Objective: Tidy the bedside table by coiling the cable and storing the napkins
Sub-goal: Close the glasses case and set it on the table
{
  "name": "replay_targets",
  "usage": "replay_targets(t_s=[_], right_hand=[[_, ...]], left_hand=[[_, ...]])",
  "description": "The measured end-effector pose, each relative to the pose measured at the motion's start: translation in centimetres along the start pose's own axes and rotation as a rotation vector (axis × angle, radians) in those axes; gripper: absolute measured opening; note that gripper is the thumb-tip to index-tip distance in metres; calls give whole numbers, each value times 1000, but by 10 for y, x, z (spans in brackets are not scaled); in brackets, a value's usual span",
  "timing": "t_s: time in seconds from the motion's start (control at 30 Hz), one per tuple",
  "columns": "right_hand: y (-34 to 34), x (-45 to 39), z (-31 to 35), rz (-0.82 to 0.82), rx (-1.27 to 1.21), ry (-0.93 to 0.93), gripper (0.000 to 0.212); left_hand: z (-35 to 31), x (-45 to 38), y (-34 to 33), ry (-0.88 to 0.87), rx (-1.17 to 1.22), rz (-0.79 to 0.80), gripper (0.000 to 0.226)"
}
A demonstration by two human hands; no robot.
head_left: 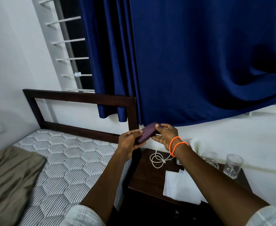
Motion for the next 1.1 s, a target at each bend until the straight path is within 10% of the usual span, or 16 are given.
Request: replay_targets(t_s=[1.1], right_hand=[[58, -74, -253, -187, 404, -357, 27]], left_hand=[[208, -72, 131, 465, -580, -227, 25]])
Point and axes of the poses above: each hand's wrist, its own x-axis away from the middle knuckle, its own y-axis out of the back of the hand, z = x × y, the point moved 6 cm from there along -x, towards the middle knuckle, and after that the axes turned 9 degrees about z, right-handed, at the moved point
